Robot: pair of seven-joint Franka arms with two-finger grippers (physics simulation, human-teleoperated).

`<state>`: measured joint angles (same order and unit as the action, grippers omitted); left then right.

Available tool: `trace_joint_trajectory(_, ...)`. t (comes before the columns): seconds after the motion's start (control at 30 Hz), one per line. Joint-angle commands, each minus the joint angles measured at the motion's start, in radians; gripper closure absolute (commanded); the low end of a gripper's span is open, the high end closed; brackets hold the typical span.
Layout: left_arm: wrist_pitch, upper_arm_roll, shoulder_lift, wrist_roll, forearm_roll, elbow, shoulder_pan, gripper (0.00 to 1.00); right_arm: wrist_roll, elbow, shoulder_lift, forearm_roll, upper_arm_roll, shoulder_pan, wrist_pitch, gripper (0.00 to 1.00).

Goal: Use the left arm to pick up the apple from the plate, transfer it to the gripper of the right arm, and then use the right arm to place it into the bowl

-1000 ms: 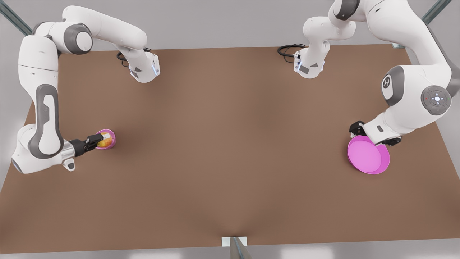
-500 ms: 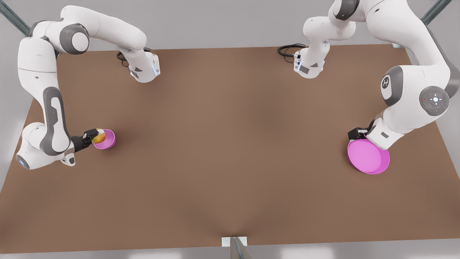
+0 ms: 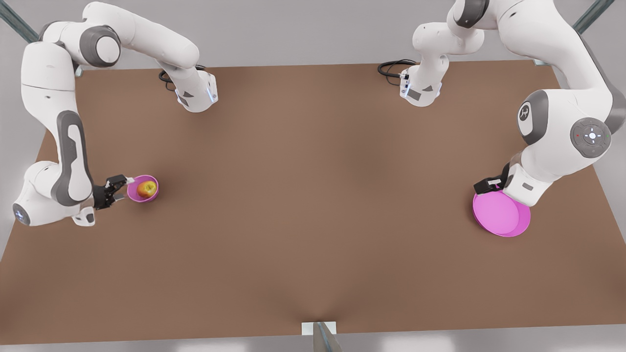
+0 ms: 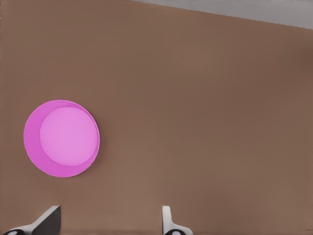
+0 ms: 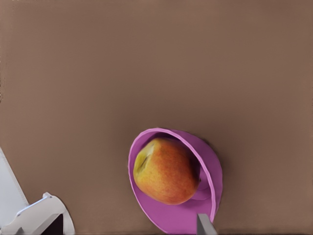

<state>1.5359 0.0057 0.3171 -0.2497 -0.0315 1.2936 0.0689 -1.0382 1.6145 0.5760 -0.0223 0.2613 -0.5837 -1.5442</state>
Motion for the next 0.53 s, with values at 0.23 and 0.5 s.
trace_joint_trajectory(0.23, 0.02, -0.009, 0.019, -0.033, 0.001, -0.002, 0.005, 0.0, 0.562, -0.441, -0.162, 0.206, 0.276, 0.235, 0.079, 0.0)
trace_joint_trajectory(0.5, 0.016, -0.016, 0.016, 0.009, 0.007, -0.008, 0.014, 0.0, 1.03, -0.193, -0.436, 0.015, -0.294, 0.627, 0.001, 0.0)
